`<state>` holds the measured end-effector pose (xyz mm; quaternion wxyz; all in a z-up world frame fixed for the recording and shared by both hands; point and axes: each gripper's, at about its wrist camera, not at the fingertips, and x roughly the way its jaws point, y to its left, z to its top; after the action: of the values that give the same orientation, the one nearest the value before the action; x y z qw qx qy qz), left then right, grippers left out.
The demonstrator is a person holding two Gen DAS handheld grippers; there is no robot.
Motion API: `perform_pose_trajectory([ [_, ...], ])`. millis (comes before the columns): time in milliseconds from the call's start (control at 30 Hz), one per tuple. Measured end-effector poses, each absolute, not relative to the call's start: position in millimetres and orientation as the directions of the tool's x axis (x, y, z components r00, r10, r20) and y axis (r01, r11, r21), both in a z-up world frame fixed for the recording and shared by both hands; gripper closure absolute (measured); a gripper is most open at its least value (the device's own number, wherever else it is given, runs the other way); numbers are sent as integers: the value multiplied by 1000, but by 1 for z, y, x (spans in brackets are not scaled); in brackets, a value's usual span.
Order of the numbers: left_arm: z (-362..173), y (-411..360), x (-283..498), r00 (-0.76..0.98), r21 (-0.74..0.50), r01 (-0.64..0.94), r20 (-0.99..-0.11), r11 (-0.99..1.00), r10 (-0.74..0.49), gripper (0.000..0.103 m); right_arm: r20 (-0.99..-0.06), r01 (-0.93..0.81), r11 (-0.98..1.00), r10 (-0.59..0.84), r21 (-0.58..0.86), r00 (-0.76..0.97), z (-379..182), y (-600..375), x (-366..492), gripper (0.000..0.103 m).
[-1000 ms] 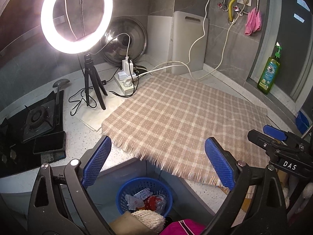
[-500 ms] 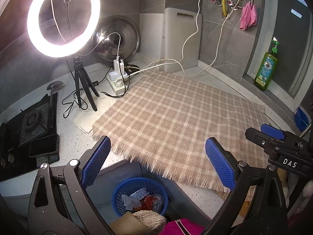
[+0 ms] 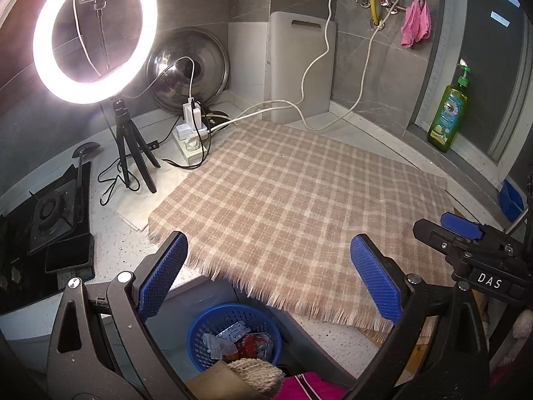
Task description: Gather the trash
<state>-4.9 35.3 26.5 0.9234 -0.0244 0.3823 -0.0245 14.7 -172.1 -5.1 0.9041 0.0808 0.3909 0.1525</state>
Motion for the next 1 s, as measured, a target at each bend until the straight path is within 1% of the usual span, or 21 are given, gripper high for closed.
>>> perform_pose_trajectory([
  [1000, 27, 34, -5, 707, -63, 27, -705, 998, -64, 2, -690, -204, 941, 336, 268, 641, -8, -172, 16, 26],
])
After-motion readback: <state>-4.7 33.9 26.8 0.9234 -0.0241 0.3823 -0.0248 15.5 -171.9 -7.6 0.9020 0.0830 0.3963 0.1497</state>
